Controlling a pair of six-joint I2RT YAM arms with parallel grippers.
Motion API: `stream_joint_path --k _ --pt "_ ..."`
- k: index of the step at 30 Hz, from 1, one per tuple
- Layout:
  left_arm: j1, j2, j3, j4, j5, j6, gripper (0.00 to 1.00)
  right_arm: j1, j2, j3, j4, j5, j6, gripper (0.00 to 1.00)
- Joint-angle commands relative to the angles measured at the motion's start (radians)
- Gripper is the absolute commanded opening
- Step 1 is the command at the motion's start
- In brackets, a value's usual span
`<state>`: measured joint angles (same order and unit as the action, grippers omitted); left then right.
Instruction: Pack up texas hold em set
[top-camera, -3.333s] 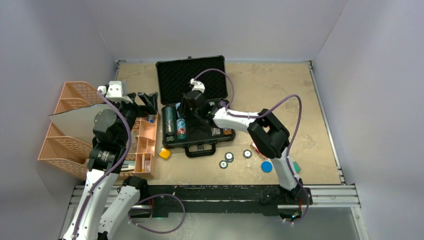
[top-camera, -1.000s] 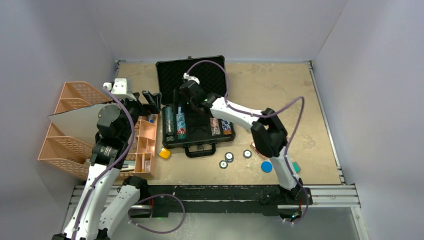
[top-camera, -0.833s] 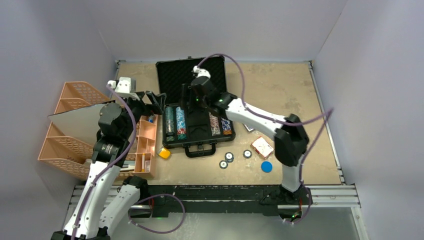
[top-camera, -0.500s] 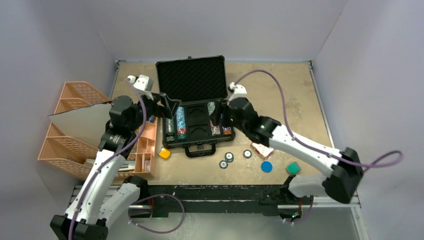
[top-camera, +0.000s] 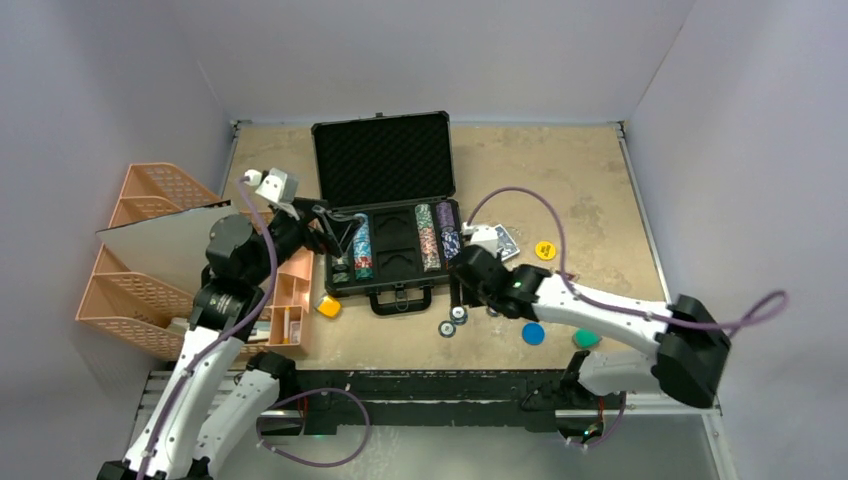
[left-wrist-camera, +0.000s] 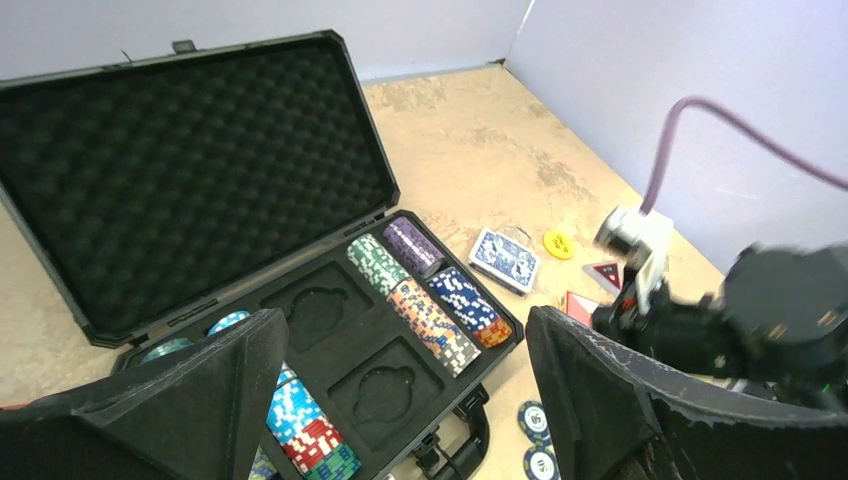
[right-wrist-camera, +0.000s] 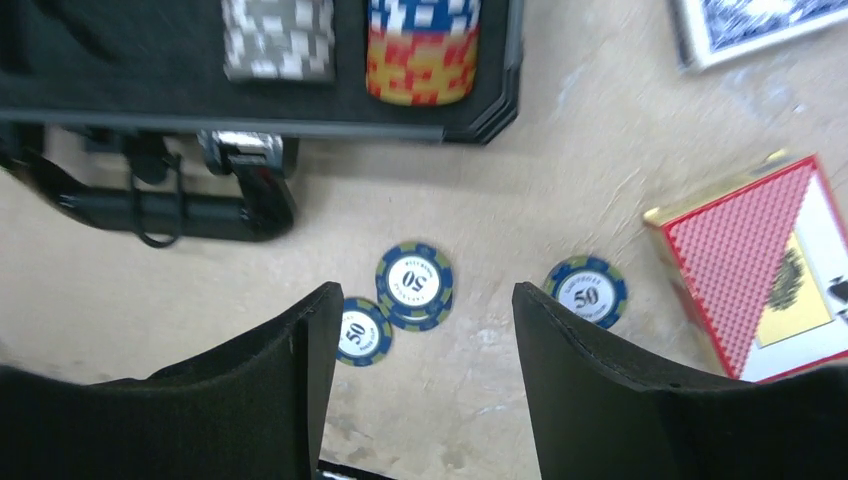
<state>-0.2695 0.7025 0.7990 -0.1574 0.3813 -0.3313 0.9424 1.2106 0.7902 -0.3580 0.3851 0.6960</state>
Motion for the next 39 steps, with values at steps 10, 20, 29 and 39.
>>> stream_joint_path --k 10,20,29,39 --pt "-0.002 -0.116 -0.059 -0.008 -0.126 0.017 0.94 0.187 0.304 0.097 -0.132 0.276 0.360 0.67" --pt "-0.002 -0.142 -0.055 -0.040 -0.157 0.052 0.93 0.186 0.406 0.104 -0.043 0.216 0.332 0.63" --pt "-0.001 -0.143 -0.054 -0.049 -0.179 0.051 0.92 0.173 0.376 0.051 -0.027 0.260 0.303 0.50" --pt "0.000 -0.138 -0.052 -0.061 -0.197 0.044 0.92 0.140 0.347 -0.047 0.046 0.044 0.238 0.50"
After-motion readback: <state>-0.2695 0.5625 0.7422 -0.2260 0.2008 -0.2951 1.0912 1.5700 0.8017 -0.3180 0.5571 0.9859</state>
